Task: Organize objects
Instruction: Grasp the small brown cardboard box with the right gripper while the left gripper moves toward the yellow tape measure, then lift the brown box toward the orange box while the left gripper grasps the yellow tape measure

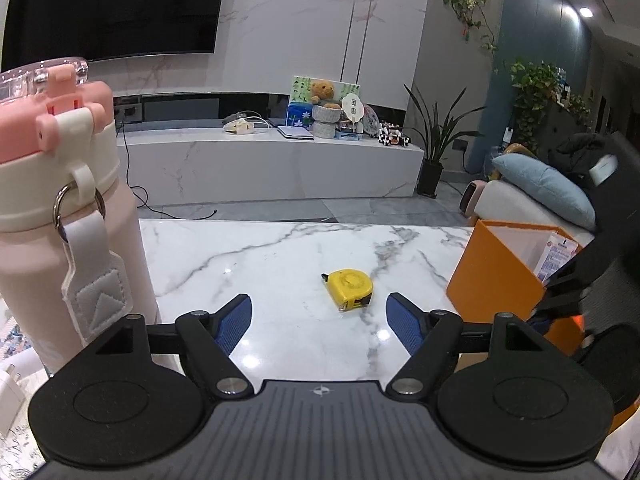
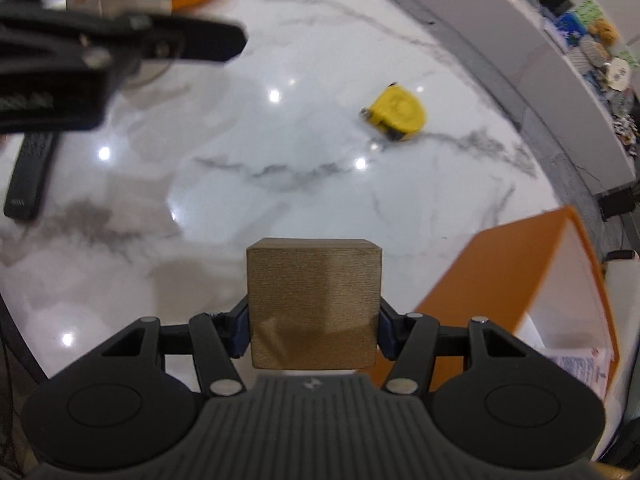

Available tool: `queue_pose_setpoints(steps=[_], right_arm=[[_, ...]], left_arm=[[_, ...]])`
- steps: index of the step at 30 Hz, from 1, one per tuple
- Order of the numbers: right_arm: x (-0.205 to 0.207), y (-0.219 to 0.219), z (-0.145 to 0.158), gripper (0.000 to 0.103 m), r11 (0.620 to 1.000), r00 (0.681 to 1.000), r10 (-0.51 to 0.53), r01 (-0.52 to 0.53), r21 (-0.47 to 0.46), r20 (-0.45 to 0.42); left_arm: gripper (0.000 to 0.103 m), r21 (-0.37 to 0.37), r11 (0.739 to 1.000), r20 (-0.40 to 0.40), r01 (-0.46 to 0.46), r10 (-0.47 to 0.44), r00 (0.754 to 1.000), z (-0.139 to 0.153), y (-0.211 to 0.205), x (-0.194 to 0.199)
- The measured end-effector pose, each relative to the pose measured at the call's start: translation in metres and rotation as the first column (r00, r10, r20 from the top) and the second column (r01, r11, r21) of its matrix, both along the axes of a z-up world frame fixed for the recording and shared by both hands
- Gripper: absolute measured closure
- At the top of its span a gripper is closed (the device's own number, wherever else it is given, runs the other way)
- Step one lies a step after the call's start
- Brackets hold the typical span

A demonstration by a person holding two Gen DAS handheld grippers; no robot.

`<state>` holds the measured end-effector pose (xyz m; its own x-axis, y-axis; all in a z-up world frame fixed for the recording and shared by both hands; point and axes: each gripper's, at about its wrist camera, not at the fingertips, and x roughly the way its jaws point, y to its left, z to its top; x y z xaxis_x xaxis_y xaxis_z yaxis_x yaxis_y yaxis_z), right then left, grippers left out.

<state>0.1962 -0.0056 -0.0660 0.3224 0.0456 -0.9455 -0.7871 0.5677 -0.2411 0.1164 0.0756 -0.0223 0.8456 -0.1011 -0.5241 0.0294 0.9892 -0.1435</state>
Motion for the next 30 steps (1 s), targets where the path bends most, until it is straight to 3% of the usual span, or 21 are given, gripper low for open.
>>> queue_pose_setpoints(steps=[4,7,11,15,17,22,23,26,30], right_arm=[[-0.018,-0.019,0.033,0.042,0.996,0.993,-0.064,0.057,0.068,0.099],[-0.029,-0.041,0.054,0.042,0.971,0.980,-0.163,0.139,0.193,0.113],[-0.053,-0.069,0.072,0.042,0.920,0.925,-0.310,0.233,0.316,0.219],[-0.070,-0.102,0.078,0.042,0.816,0.865,-0.457,0.316,0.483,0.206],[-0.079,-0.116,0.077,0.042,0.774,0.832,-0.512,0.339,0.535,0.213],[-0.105,-0.148,0.060,0.042,0.618,0.736,-0.655,0.392,0.681,0.171],[-0.110,-0.152,0.058,0.042,0.601,0.717,-0.675,0.394,0.696,0.177],[-0.118,-0.158,0.051,0.042,0.586,0.700,-0.692,0.403,0.703,0.176],[-0.119,-0.166,0.047,0.042,0.553,0.699,-0.701,0.409,0.726,0.141]], left_arm=[[0.010,-0.015,1.000,0.008,-0.001,0.001,1.000,0.000,-0.001,-0.001],[0.009,-0.007,1.000,0.010,-0.012,0.012,1.000,-0.001,-0.002,0.000],[0.008,0.008,1.000,0.011,-0.019,0.019,1.000,-0.002,-0.006,-0.001],[0.009,0.034,0.999,0.013,-0.010,0.009,1.000,-0.005,-0.012,-0.004],[0.009,0.053,0.997,0.040,-0.053,0.051,0.998,-0.007,-0.017,-0.007],[0.009,0.040,0.996,0.062,-0.080,0.078,0.995,-0.011,-0.022,-0.010],[0.008,0.042,0.996,0.062,-0.083,0.081,0.995,-0.011,-0.023,-0.010],[0.009,0.070,0.993,0.069,-0.095,0.091,0.993,-0.015,-0.026,-0.009],[0.009,0.092,0.990,0.067,-0.103,0.097,0.993,-0.018,-0.029,-0.007]])
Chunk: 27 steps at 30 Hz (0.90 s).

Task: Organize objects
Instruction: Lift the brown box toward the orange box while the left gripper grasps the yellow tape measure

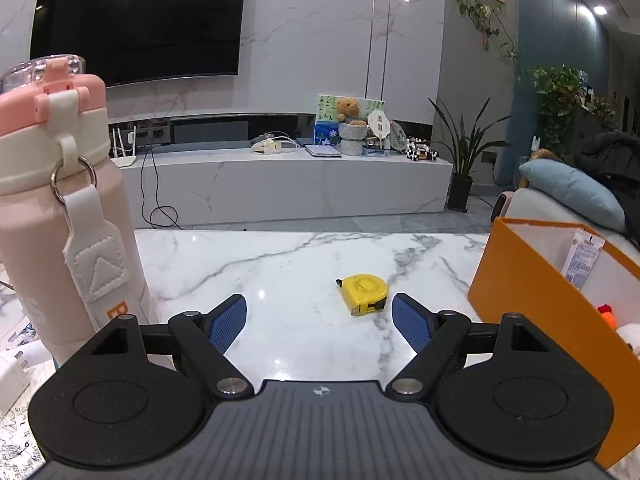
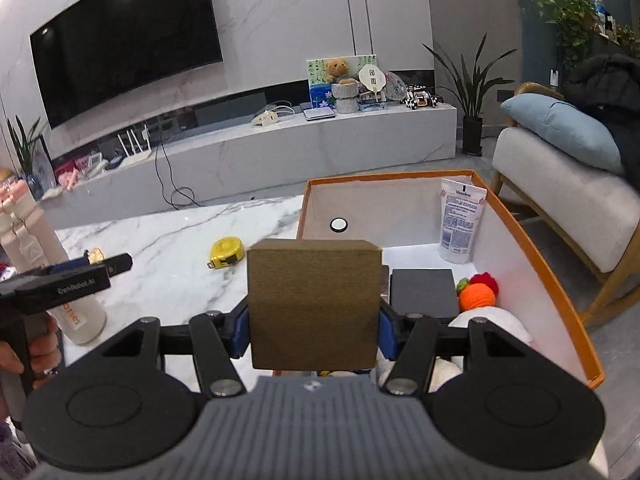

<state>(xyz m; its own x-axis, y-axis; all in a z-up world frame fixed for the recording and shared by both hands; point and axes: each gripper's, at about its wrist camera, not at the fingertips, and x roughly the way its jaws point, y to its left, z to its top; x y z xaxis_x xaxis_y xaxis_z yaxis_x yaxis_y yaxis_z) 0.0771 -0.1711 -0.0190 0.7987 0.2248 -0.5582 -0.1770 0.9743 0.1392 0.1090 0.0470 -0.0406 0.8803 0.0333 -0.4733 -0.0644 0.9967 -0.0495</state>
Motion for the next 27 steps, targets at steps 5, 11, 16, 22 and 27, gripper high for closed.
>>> queue_pose_setpoints(steps=[5,11,16,22,27], right_arm=[[-0.003,0.004,-0.007,0.042,1.000,1.000,0.007,-0.007,-0.003,0.006],[-0.004,-0.005,0.000,0.042,0.996,0.999,0.031,-0.032,0.084,0.011],[-0.007,-0.024,0.003,0.042,0.989,0.999,0.031,-0.034,0.145,0.019],[-0.009,-0.044,0.005,0.042,0.977,1.000,0.027,-0.029,0.210,0.016],[-0.008,-0.066,0.005,0.042,0.961,1.000,-0.015,0.012,0.277,0.009]], left_arm=[[0.009,0.022,1.000,-0.012,-0.022,0.022,1.000,-0.008,-0.001,0.004],[0.008,-0.026,1.000,-0.070,0.007,-0.009,0.998,-0.016,-0.002,0.005],[0.008,-0.088,0.996,-0.109,-0.005,-0.004,0.994,-0.015,-0.008,0.028],[0.009,-0.079,0.996,-0.159,0.042,-0.054,0.986,-0.016,-0.034,0.071],[0.009,-0.041,0.998,-0.242,0.039,-0.048,0.969,-0.019,-0.053,0.120]])
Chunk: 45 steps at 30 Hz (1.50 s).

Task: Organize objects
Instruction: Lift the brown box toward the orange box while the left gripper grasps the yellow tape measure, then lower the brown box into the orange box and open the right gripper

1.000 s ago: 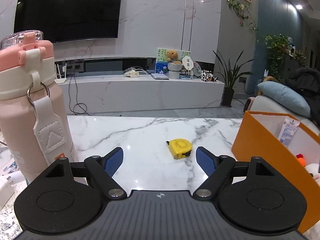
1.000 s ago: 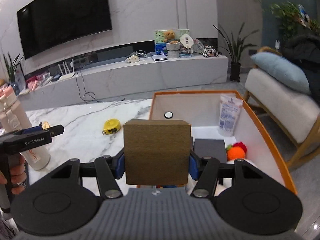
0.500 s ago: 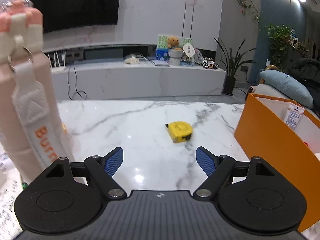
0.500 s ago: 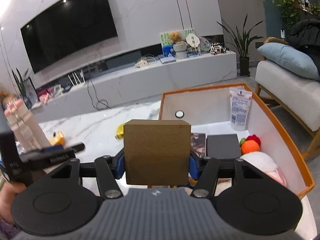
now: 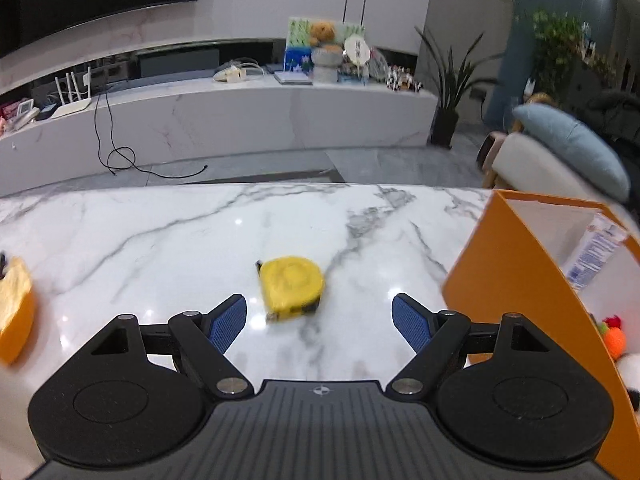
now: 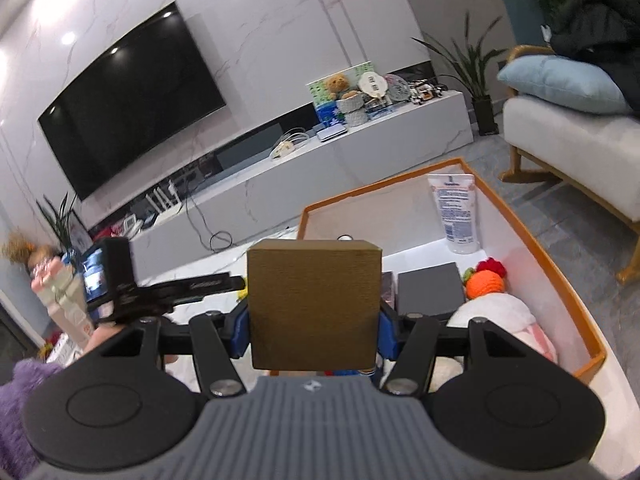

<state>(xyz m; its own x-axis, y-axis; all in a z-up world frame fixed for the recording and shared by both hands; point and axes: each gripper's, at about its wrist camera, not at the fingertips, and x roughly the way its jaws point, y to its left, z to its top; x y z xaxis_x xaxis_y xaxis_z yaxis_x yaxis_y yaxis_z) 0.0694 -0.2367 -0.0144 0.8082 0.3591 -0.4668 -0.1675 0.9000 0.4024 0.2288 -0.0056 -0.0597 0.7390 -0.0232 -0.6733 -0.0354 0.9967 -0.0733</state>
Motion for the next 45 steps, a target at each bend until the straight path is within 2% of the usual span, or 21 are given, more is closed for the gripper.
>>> queue_pose_setpoints(steps=[1,3,8,12,22,26,30,33,35,41,45], right_arm=[[0.000,-0.003,0.001,0.042,1.000,1.000,-0.010,0.010,0.000,0.006],[-0.001,-0.008,0.002,0.042,0.999,0.999,-0.032,0.032,-0.015,0.016],[-0.005,-0.029,0.003,0.042,0.996,0.997,-0.072,0.071,0.057,0.013],[-0.004,-0.036,0.002,0.042,0.991,0.995,-0.099,0.098,0.092,0.000],[0.002,-0.031,-0.002,0.042,0.991,0.998,-0.062,0.065,0.118,-0.028],[0.003,-0.033,-0.003,0.042,0.989,0.997,-0.069,0.073,0.128,-0.036],[0.002,-0.031,-0.005,0.042,0.989,0.997,-0.058,0.064,0.130,-0.044],[0.001,-0.027,-0.005,0.042,0.992,0.998,-0.048,0.051,0.116,-0.033],[0.000,-0.023,-0.004,0.042,0.996,0.999,-0.038,0.039,0.086,-0.016],[0.001,-0.017,-0.004,0.042,0.998,1.000,-0.015,0.016,0.066,-0.013],[0.001,-0.017,-0.003,0.042,0.998,1.000,-0.018,0.019,0.066,-0.013]], left_arm=[[0.009,0.038,0.999,0.006,-0.035,0.035,0.999,0.000,-0.004,0.009],[0.009,0.085,0.995,0.003,-0.048,0.048,0.999,-0.002,-0.010,0.025],[0.014,0.047,0.996,-0.083,-0.078,0.082,0.993,-0.014,-0.002,0.059],[0.021,0.092,0.990,-0.108,-0.104,0.114,0.988,-0.023,-0.004,0.066],[0.021,0.121,0.986,-0.163,-0.110,0.129,0.978,-0.040,-0.005,0.079],[0.022,0.157,0.979,-0.174,-0.132,0.159,0.972,-0.046,-0.006,0.082],[0.029,0.081,0.986,-0.173,-0.148,0.160,0.972,-0.048,0.001,0.081],[0.035,0.082,0.989,-0.161,-0.123,0.135,0.978,-0.047,0.000,0.078],[0.045,0.094,0.990,-0.148,-0.105,0.118,0.982,-0.046,-0.003,0.078],[0.046,0.107,0.986,-0.123,-0.128,0.141,0.982,-0.047,-0.006,0.076],[0.046,0.090,0.987,-0.137,-0.135,0.147,0.980,-0.046,-0.003,0.078]])
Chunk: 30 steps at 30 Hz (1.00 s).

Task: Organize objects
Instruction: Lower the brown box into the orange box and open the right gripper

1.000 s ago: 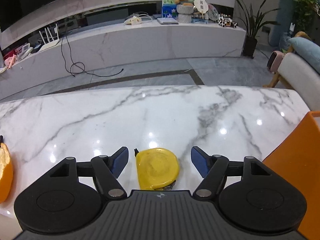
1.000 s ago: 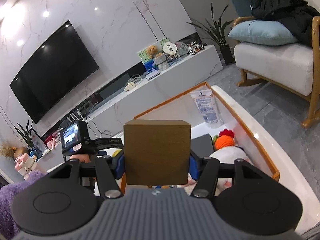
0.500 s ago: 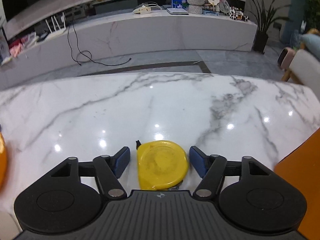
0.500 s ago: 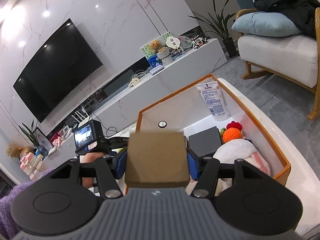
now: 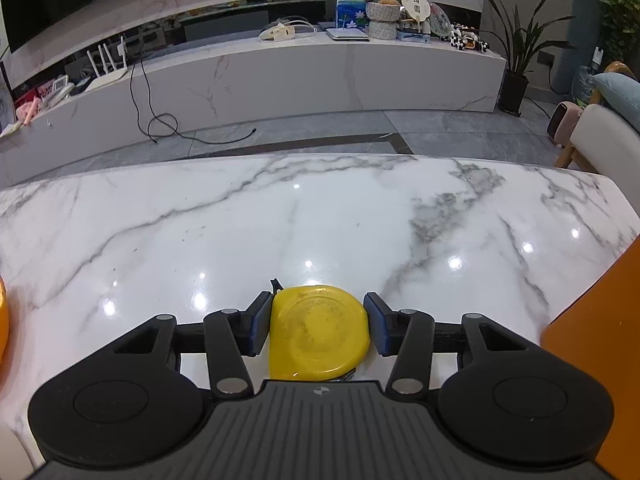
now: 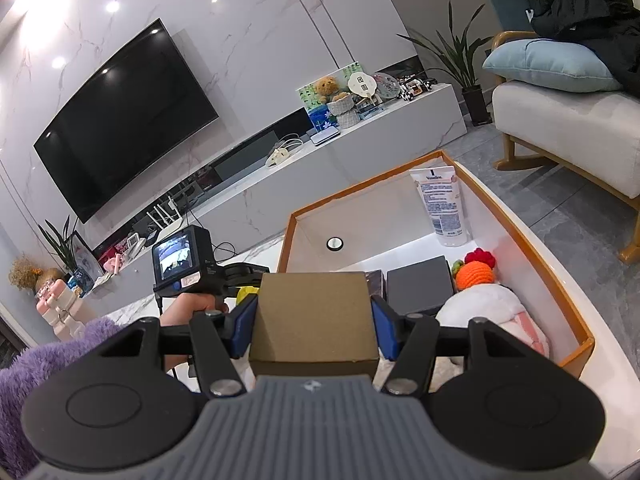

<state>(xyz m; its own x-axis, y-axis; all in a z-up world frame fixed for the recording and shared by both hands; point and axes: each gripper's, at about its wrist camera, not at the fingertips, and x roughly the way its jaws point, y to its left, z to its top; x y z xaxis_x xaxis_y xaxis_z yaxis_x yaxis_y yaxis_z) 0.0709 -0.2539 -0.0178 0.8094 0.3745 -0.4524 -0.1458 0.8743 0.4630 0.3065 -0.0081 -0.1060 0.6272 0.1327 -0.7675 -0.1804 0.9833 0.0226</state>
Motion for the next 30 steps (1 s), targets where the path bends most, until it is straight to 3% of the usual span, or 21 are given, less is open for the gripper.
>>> queue_pose_setpoints(steps=[5,11,19,22,25,30], right_arm=[[0.001,0.001,-0.001,0.042,1.000,1.000,0.004,-0.004,0.002,-0.008],[-0.003,-0.001,0.004,0.042,1.000,1.000,0.006,-0.006,-0.007,0.002],[-0.004,0.003,-0.002,0.042,0.998,1.000,-0.010,0.008,-0.064,-0.029],[-0.006,-0.002,-0.004,0.042,0.997,0.999,-0.033,0.030,-0.071,-0.038],[-0.008,-0.005,-0.004,0.042,0.998,0.999,-0.037,0.035,-0.053,-0.039],[-0.009,0.002,-0.006,0.042,0.999,0.999,-0.009,0.007,-0.050,-0.039]], left_arm=[[0.046,-0.004,1.000,0.002,0.007,-0.007,1.000,0.002,0.000,-0.008],[0.046,0.061,0.998,0.027,-0.009,0.008,1.000,0.015,-0.001,-0.029],[0.046,0.125,0.986,0.100,0.112,-0.125,0.987,0.055,-0.020,-0.084],[0.046,0.131,0.981,0.162,0.143,-0.164,0.973,0.072,-0.029,-0.113],[0.046,0.079,0.987,0.216,0.139,-0.153,0.964,0.083,-0.033,-0.143],[0.046,0.069,0.991,0.221,0.113,-0.126,0.967,0.084,-0.040,-0.180]])
